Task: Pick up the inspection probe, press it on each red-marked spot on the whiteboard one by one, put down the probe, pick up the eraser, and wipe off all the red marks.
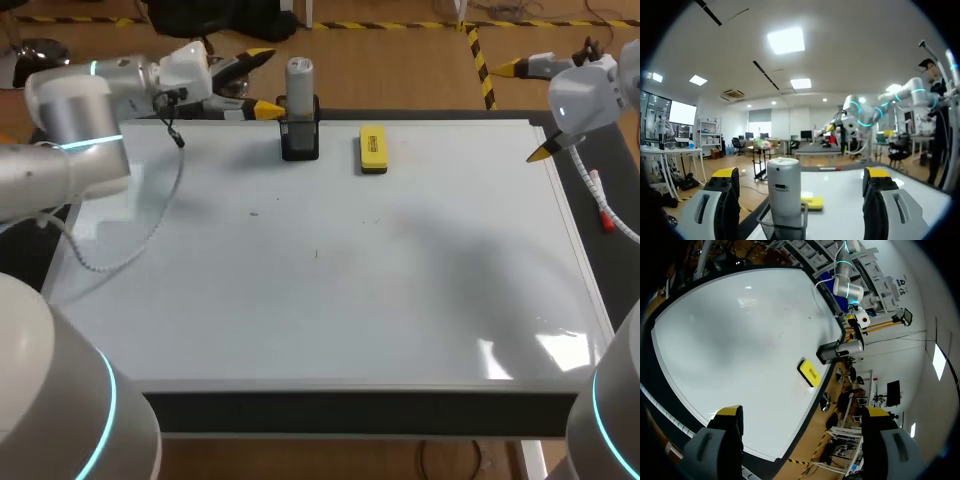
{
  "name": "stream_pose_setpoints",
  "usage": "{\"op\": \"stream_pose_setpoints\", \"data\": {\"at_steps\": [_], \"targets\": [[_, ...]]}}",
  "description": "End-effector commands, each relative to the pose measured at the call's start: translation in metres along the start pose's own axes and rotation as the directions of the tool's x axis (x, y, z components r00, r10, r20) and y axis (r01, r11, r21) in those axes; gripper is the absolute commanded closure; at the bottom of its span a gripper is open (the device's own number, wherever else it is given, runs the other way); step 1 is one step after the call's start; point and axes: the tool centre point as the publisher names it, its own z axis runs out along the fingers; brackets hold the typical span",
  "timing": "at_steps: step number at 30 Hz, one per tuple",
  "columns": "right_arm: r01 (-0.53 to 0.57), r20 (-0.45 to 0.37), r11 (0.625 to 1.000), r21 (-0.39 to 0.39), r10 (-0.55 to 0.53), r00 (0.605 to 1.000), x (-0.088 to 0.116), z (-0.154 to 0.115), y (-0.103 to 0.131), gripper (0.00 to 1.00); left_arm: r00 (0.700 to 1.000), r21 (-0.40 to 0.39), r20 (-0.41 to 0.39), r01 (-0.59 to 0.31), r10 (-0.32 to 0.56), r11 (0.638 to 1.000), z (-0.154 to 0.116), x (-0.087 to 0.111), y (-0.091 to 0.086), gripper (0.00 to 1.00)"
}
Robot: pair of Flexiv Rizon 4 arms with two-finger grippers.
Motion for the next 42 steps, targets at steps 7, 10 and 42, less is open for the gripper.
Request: {"op": "stream_pose_setpoints", "data": {"at_steps": [7, 10, 42], "targets": [[0.002, -0.004, 1.000, -0.001, -0.002, 1.000, -0.001, 0.000, -0.001, 0.00, 0.913, -0.193, 0.399, -0.006, 0.085, 0.981, -0.030, 0.051, -0.012, 0.00], [0.002, -0.004, 1.000, -0.001, -0.002, 1.000, -0.001, 0.000, -0.001, 0.00, 0.905, -0.207, 0.417, 0.000, 0.088, 0.978, -0.034, 0.060, -0.010, 0.00], [0.002, -0.004, 1.000, -0.001, -0.002, 1.000, -0.001, 0.000, -0.001, 0.00, 0.869, -0.218, 0.489, 0.037, 0.076, 0.975, -0.043, 0.078, 0.004, 0.00]]}}
